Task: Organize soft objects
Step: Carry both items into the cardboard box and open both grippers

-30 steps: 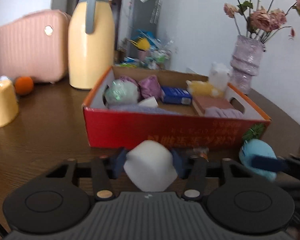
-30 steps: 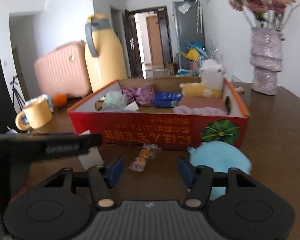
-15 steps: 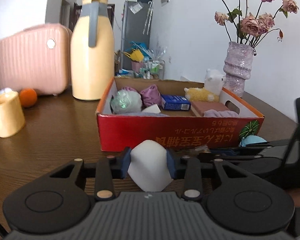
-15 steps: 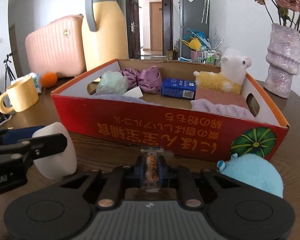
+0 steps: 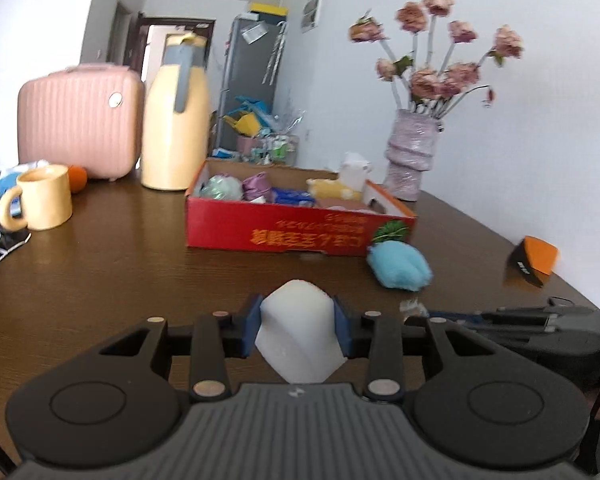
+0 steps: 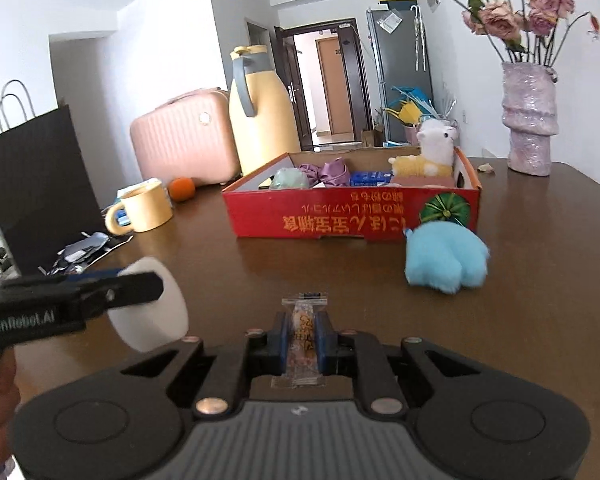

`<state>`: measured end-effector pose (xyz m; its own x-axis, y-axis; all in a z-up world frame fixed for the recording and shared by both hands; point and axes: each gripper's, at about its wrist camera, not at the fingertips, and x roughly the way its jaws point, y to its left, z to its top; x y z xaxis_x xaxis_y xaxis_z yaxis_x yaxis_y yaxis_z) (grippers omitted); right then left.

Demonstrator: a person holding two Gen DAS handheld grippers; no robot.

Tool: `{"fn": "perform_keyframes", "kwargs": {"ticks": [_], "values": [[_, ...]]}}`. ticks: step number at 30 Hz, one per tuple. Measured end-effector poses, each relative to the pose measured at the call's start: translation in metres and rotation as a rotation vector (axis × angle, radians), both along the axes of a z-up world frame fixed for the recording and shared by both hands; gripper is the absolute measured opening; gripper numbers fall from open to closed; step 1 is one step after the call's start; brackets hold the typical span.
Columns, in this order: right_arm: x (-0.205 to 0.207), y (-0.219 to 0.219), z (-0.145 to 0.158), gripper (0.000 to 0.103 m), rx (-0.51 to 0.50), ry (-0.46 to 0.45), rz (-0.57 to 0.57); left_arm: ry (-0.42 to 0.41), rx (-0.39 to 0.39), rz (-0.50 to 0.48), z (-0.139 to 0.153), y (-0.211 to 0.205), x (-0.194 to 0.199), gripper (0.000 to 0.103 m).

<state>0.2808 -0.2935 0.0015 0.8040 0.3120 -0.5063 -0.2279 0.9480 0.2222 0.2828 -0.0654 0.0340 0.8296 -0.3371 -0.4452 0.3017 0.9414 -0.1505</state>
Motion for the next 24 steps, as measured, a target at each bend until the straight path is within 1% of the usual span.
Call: {"fn": "perform_keyframes", "kwargs": {"ticks": [3,8,12,15,18,20,22,24], "values": [[-0.014,-0.005,0.004,0.013,0.011,-0.012,-0.01,-0.025,0.006,-0.02,0.01,-0.007,-0.017,0.039],[-0.028,-0.011,0.013,0.013,0.019,-0.047,-0.018,-0.045,0.011,-0.035,0.019,-0.018,-0.03,0.039],[-0.026,-0.015,0.013,0.013,0.03,-0.045,-0.022,-0.04,0.01,-0.034,0.02,-0.021,-0.031,0.039],[-0.013,-0.017,0.018,0.013,0.041,-0.057,-0.012,-0.038,0.01,-0.038,0.022,-0.023,-0.022,0.039],[0.02,-0.021,0.033,0.013,0.031,-0.089,-0.005,-0.068,-0.013,-0.059,0.036,-0.027,0.005,0.039],[0.054,-0.025,0.045,0.013,0.024,-0.104,-0.008,-0.061,-0.045,-0.063,0.048,-0.028,0.042,0.039],[0.097,-0.03,0.057,0.013,0.034,-0.103,-0.003,-0.024,-0.085,-0.081,0.058,-0.03,0.085,0.039],[0.15,-0.037,0.064,0.013,0.071,-0.058,0.002,0.051,-0.122,-0.079,0.065,-0.033,0.141,0.039]]}}
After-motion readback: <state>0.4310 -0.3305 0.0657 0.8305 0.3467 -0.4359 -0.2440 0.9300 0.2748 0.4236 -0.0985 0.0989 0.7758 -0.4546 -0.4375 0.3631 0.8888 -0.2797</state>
